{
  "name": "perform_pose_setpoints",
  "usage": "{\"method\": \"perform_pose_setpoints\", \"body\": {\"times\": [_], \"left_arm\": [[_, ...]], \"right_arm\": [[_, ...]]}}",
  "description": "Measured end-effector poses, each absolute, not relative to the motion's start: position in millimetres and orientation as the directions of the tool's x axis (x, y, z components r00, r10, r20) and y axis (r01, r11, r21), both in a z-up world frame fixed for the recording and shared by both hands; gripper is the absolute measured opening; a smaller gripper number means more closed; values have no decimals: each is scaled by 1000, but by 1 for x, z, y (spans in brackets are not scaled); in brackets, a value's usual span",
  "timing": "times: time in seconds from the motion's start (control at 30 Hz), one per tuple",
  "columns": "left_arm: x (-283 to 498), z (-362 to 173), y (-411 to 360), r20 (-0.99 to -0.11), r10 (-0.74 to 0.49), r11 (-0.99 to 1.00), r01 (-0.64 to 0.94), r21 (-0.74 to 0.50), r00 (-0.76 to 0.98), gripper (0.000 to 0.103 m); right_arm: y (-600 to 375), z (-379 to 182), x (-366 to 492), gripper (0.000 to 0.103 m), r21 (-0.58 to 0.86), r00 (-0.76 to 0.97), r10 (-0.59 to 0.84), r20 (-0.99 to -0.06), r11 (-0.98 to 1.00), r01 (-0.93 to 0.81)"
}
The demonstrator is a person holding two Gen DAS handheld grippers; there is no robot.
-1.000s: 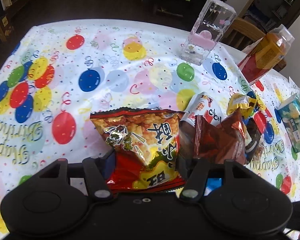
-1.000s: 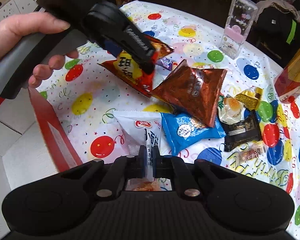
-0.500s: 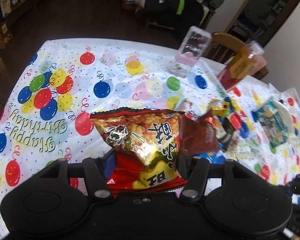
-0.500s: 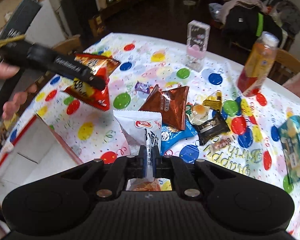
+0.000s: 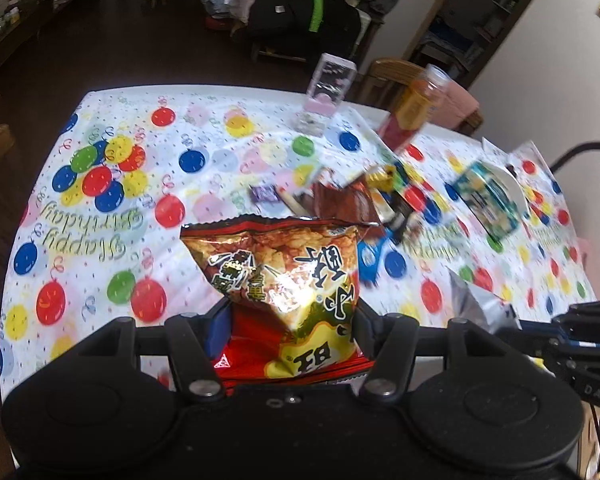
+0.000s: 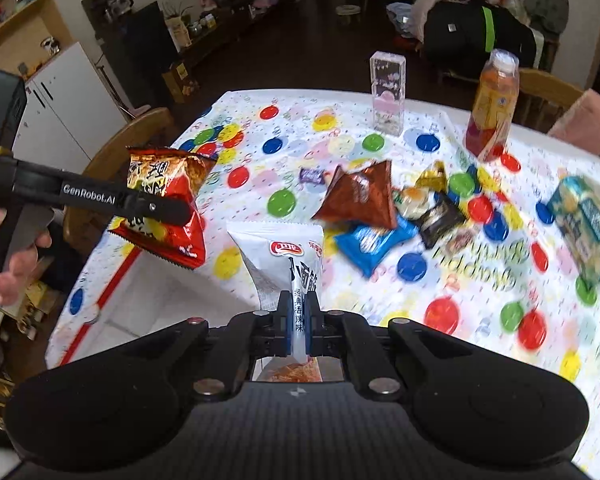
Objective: Organize snacks
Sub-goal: 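Carry the chip bag with the left tool while the right tool carries the white packet into the box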
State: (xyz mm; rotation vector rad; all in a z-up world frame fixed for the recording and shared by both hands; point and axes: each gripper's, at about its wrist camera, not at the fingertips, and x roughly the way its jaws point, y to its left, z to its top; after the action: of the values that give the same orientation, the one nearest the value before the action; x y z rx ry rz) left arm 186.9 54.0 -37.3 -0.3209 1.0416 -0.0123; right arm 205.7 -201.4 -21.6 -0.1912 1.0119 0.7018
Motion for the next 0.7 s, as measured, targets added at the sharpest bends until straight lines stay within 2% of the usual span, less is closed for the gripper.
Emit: {"method": "perform_pose_setpoints", "body": {"times": [0.23,0.7], "left_arm": [[144,-41,37,-866,-198,964,-70,-257,459,59],[100,-103,14,-943,-226,970,-34,-242,246,59]], "right_arm": [[-197,-40,158,6,192,301,425,-854,795,-576],[-180,-108,122,5,178,180,287,-941,872,-456]]}}
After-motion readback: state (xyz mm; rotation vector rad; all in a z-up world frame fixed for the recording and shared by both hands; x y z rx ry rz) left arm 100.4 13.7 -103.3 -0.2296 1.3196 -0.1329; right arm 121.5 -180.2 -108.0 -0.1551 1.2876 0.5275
